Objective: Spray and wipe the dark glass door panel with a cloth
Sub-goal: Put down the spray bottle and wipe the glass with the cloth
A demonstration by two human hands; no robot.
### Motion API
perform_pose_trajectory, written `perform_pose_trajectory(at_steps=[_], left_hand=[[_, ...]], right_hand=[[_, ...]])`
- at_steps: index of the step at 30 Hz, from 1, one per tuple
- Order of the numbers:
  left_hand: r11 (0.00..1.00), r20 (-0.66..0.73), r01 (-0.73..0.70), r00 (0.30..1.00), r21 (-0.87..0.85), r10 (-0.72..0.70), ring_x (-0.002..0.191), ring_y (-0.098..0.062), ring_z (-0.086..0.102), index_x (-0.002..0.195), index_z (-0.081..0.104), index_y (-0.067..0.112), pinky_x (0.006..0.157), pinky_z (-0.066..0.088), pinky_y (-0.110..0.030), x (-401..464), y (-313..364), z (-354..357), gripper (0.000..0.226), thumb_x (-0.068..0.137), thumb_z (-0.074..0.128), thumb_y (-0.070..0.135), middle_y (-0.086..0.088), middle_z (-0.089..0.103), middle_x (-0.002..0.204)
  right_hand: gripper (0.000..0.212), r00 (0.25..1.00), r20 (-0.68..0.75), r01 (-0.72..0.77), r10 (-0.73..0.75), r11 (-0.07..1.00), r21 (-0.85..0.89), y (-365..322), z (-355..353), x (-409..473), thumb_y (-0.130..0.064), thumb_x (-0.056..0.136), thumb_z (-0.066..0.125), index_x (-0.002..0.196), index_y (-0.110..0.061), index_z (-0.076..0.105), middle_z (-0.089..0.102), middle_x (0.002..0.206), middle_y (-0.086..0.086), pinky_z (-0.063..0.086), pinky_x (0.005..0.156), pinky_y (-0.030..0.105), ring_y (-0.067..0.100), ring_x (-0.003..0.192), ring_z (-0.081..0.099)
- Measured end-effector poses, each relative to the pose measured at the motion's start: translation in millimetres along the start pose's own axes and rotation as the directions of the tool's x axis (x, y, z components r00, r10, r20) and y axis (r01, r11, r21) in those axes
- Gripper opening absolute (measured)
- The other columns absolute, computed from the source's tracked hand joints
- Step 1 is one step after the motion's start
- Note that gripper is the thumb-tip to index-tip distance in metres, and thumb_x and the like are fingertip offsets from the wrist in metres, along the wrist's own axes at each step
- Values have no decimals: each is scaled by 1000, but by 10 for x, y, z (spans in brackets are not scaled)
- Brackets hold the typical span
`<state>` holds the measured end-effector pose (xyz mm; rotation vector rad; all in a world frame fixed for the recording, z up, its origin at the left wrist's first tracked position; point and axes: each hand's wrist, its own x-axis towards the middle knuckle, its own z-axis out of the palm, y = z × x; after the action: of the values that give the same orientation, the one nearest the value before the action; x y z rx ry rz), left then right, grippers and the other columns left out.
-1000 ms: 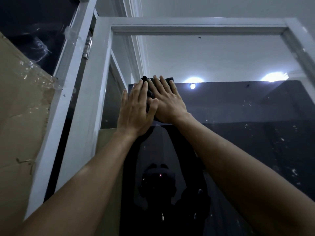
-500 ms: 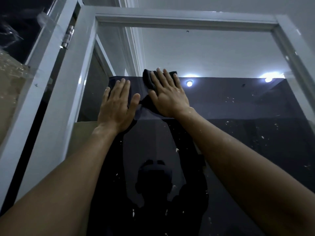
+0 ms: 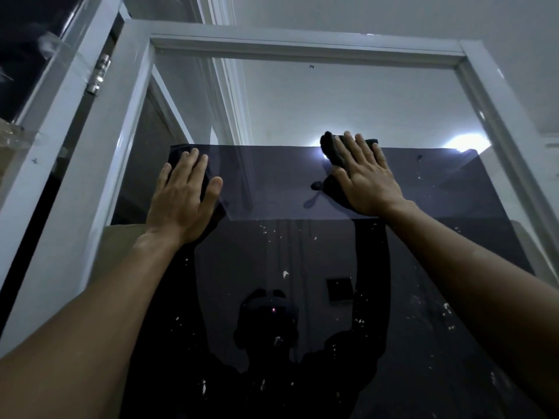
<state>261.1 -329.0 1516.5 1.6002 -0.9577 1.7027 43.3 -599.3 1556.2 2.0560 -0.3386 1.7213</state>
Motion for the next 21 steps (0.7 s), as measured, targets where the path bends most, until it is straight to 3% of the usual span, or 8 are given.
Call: perform_pose_trajectory(at_steps=[7, 12, 21], left_hand=[[1000, 4, -10, 1000, 8, 10, 157, -18, 8, 159, 27, 10, 128, 2, -44, 3, -7, -5, 87, 95, 3, 64, -8, 18, 169], [998, -17, 31, 999, 60, -30, 157, -22, 13, 157, 30, 6, 128, 3, -48, 16, 179, -11, 90, 93, 9, 65, -12, 22, 167], [971, 17, -207, 978, -120, 210, 155, -22, 19, 159, 26, 11, 128, 7, -44, 283, 1839, 406, 71, 97, 22, 47, -9, 26, 166]], right_hand=[[84, 992, 3, -130, 130, 992, 6, 581, -100, -159, -62, 87, -1, 164, -28, 0, -6, 172, -4, -9, 127, 37, 13, 158, -11], [77, 991, 10, -133, 133, 991, 3, 603, -105, -157, -56, 93, 7, 164, -27, -1, -7, 172, -3, -10, 127, 39, 14, 158, -11], [63, 993, -2, -121, 121, 993, -3, 642, -108, -163, -44, 108, 22, 164, -25, -2, -9, 172, 0, -12, 127, 40, 16, 157, -14]])
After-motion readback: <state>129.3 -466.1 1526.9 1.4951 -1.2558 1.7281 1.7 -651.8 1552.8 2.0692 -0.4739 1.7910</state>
